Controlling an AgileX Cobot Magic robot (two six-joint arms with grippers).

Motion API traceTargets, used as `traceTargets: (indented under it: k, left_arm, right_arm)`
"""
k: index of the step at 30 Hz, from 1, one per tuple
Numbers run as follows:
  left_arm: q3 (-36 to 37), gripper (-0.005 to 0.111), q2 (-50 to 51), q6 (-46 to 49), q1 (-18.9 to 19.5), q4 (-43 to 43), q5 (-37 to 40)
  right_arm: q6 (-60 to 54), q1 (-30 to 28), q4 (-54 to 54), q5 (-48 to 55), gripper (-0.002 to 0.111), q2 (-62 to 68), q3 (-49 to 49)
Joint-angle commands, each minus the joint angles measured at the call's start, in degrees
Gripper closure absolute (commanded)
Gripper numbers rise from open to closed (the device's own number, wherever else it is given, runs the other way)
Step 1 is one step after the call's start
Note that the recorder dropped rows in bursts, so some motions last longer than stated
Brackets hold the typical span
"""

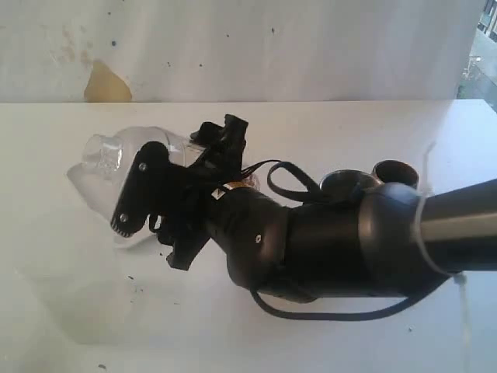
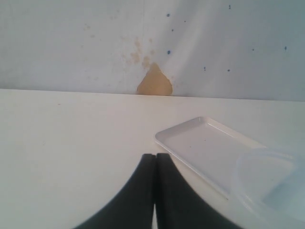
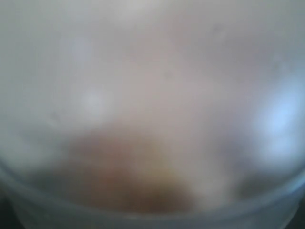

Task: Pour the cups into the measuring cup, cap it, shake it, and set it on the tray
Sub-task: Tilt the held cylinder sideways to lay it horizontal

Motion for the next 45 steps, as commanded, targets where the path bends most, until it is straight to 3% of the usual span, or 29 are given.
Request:
traceTargets:
  k: [1, 6, 23, 45]
  left_arm:
    - [0.1, 0.106, -0.2, -0.1, 0.1, -0.3, -0.4]
    - [0.1, 0.106, -0.2, -0.1, 0.1, -0.3, -0.4]
    - [0.1, 0.106, -0.2, -0.1, 0.1, -0.3, -0.4]
    - [0.1, 0.106, -0.2, -0.1, 0.1, -0.3, -0.4]
  right_arm:
    - [-1.1, -0.1, -4.7, -3.3, 0.108, 1.3, -0.8]
    - [-1.1, -0.1, -8.9, -4.2, 0.108, 2.9, -2.3]
    - [-18.3, -0.1, -11.1, -5.3, 0.108, 5.3, -6.4]
    - [-21.6, -0.1, -20.9, -12.0, 0.108, 7.1, -6.4]
